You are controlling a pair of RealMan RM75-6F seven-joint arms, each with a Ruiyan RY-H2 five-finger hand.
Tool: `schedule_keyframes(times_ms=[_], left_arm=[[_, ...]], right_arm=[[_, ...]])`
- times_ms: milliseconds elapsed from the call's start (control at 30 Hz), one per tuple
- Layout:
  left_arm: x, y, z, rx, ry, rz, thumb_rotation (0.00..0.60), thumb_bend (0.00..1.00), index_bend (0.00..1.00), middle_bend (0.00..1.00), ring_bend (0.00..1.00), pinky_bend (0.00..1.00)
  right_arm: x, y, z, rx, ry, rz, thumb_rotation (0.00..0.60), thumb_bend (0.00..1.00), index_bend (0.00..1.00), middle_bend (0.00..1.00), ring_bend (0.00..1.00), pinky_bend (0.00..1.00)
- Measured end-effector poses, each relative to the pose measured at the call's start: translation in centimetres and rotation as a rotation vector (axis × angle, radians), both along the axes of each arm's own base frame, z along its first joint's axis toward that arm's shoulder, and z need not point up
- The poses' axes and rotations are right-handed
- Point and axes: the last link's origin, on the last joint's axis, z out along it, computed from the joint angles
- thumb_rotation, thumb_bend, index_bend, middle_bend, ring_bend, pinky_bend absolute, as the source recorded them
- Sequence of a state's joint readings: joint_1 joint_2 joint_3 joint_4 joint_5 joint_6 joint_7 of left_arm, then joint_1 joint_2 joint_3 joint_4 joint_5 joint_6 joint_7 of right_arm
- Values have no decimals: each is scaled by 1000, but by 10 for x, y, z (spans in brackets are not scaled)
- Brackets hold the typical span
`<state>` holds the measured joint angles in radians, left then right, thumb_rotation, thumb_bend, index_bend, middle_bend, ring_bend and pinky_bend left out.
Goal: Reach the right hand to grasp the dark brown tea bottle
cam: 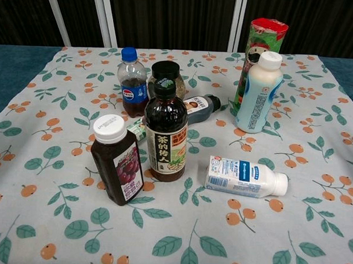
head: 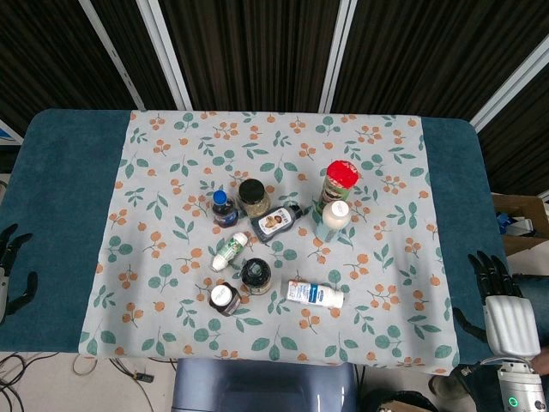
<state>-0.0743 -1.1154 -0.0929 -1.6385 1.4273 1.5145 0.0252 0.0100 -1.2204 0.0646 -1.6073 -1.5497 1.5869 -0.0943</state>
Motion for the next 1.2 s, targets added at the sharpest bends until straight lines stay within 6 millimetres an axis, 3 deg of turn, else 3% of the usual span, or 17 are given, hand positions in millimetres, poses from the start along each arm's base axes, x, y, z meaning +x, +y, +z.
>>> schedule_keyframes(times_ms=[933, 1200], left_arm=[[-1, 0, 0, 4, 1, 2, 600, 469, 149, 38, 82, 17], [-1, -2, 0, 22, -12, 13, 600, 469, 149, 38, 82, 17]], right_arm=[[1, -1, -3, 33, -29, 14, 600, 284, 0, 67, 61, 230], [6, -3, -12, 170, -159, 73, 600, 251, 0, 67, 59, 230]])
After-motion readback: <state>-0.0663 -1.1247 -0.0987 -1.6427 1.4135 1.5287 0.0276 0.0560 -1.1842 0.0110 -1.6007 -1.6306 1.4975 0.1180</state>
